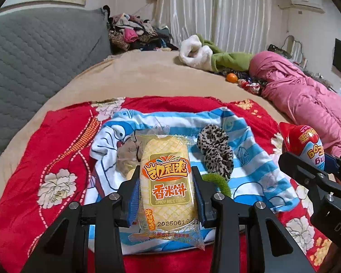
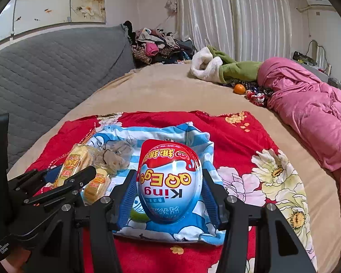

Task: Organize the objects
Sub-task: 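Lift the packet and King Egg and carry them over the striped tray, then lower the packet and King Egg into the tray beside the other items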

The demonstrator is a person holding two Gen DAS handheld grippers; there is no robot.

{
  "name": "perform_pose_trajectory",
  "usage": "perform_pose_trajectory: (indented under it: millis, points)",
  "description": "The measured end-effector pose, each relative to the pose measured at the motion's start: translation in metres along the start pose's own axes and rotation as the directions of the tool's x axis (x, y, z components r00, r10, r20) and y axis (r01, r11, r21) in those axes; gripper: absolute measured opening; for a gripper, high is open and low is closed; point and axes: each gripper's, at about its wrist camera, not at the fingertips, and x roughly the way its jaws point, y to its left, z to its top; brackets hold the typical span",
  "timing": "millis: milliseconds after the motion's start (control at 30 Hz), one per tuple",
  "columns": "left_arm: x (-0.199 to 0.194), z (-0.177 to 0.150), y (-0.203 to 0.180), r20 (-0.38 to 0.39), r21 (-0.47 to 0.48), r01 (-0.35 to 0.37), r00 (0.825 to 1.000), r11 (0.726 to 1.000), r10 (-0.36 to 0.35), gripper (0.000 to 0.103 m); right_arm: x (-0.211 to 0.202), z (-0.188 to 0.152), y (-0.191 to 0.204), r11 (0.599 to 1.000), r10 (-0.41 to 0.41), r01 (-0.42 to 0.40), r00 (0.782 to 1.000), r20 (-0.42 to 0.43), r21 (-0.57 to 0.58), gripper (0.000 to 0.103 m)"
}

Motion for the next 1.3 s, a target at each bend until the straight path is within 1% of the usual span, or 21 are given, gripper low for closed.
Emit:
perform_pose_trajectory:
  millis: [367,600,1300]
  points:
    - [0.038,-0.004,-0.002,-0.034,-0.007,0.000,0.999,1.000,0.000,0.041,0.036,-0.007,-0.007,1.000,-0.003,0.003,0.999,-0.038,0.006,0.054]
    - [0.059,-0.012,-0.002,-0.056,-0.005,-0.004,0.998,1.000,0.004,0.041,0.057,-0.014,-0.009,1.000,-0.005,0.006,0.998,-0.064,0.004,0.054]
    - [0.079,-0.020,-0.001,-0.072,-0.009,-0.006,0.997,1.000,0.005,0.041,0.080,-0.021,-0.011,1.000,-0.011,0.011,0.996,-0.091,0.005,0.054]
